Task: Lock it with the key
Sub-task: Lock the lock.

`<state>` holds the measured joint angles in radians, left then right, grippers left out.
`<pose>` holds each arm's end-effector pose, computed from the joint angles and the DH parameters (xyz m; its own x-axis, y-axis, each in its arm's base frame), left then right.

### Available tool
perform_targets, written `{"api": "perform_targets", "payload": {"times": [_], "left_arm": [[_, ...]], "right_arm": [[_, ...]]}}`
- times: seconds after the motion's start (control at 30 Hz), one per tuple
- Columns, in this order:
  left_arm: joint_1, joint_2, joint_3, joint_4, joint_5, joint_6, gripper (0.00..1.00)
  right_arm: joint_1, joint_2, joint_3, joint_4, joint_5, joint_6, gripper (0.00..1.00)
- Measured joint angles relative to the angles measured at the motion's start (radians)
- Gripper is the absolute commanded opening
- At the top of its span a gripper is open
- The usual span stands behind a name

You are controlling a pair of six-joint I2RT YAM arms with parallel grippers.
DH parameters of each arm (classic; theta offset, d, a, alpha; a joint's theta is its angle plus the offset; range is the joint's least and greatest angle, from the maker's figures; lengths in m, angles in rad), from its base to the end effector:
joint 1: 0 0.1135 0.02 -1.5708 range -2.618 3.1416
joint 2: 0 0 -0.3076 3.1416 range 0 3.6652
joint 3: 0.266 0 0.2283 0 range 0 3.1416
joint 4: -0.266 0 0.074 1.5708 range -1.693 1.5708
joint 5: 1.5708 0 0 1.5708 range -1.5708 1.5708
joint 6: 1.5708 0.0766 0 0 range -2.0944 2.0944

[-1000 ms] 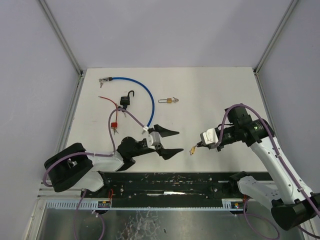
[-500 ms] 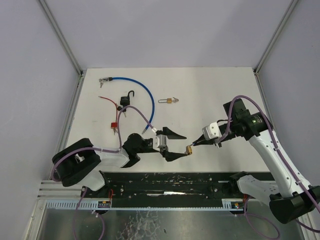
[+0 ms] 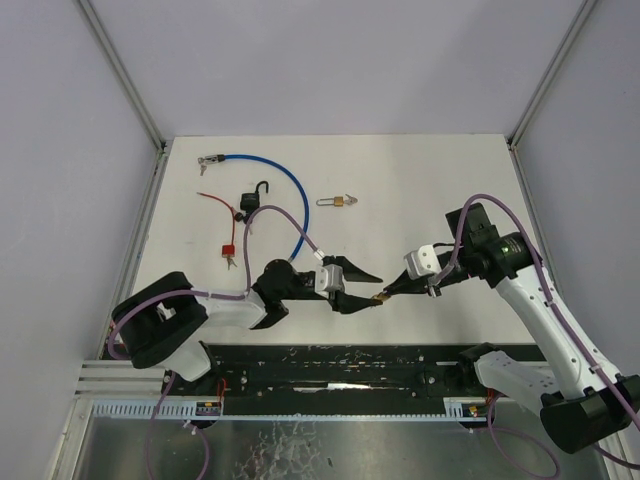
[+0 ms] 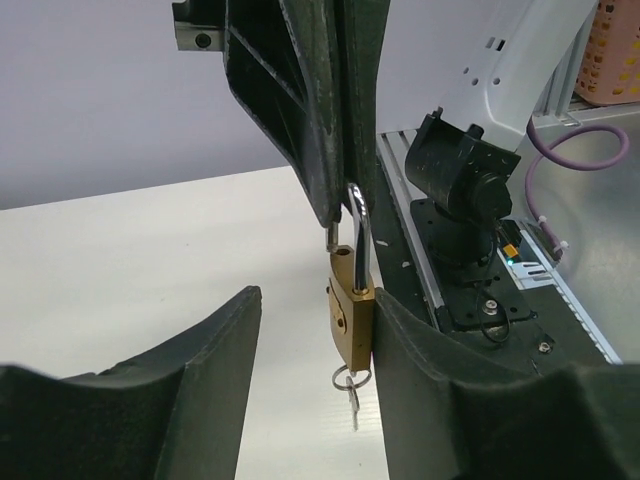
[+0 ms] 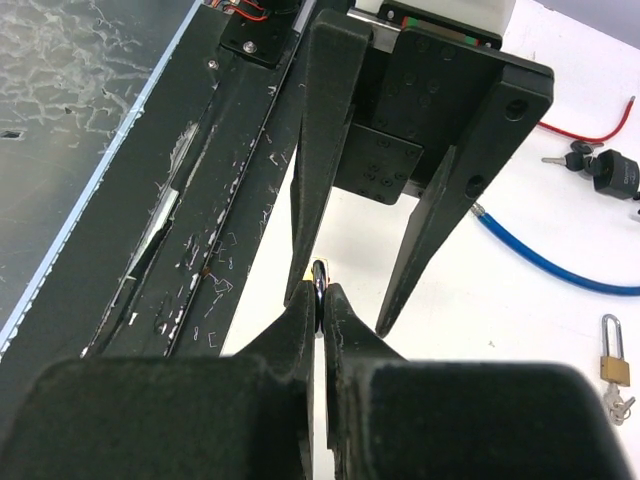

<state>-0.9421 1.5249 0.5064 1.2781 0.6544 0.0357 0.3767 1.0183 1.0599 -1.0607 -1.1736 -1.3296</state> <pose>0.1404 -0.2723 0.2993 0.1861 -0.2078 -0.9603 0.9817 -0.0018 0.1906 0.0953 0.1137 0.3562 0.3854 -0.2515 -0.8878 -0.9103 -0.2607 -0.3214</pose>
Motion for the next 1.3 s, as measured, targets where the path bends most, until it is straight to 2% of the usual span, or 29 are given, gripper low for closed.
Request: {"api": "perform_targets", "payload": {"times": [0.1,0.5,0.6,0.83,0.9,1.0,1.03,1.1,1.13,1.2,1.3], "left_arm": [[0.000,0.005,0.000,-0.008,0.002,0.000,0.42],[0.000,0.054,0.014,-0.009,0.003,-0.022,0.19],[-0.001,0.054,0.009,-0.005,-0.013,-0.028,0.01],[-0.001,0.054,-0.012,0.010,-0.058,-0.039,0.01],[-0.002,0.054,-0.019,0.010,-0.072,-0.037,0.01],[-0.005,0.050,-0.026,-0.006,-0.090,-0.018,0.01],[-0.006,0.048,-0.026,-0.018,-0.095,-0.006,0.00],[-0.006,0.041,-0.024,-0.060,-0.103,0.018,0.01],[-0.006,0.036,-0.024,-0.087,-0.107,0.032,0.01],[-0.006,0.032,-0.021,-0.138,-0.117,0.061,0.00],[-0.006,0.029,-0.017,-0.209,-0.128,0.103,0.01]], "right_arm": [[-0.005,-0.011,-0.014,0.029,-0.003,0.041,0.00],[-0.018,-0.034,-0.097,0.215,-0.024,0.248,0.00],[-0.024,-0.046,-0.126,0.287,-0.023,0.323,0.00],[-0.039,-0.081,-0.198,0.447,-0.025,0.499,0.01],[-0.039,-0.081,-0.211,0.474,-0.023,0.529,0.10],[-0.039,-0.081,-0.230,0.498,-0.019,0.558,0.44],[-0.039,-0.081,-0.234,0.497,-0.013,0.565,0.52],[-0.040,-0.081,-0.235,0.489,0.009,0.571,0.63],[-0.041,-0.082,-0.234,0.482,0.018,0.567,0.67],[-0.042,-0.083,-0.223,0.450,0.047,0.554,0.67],[-0.043,-0.085,-0.172,0.383,0.098,0.515,0.55]]}}
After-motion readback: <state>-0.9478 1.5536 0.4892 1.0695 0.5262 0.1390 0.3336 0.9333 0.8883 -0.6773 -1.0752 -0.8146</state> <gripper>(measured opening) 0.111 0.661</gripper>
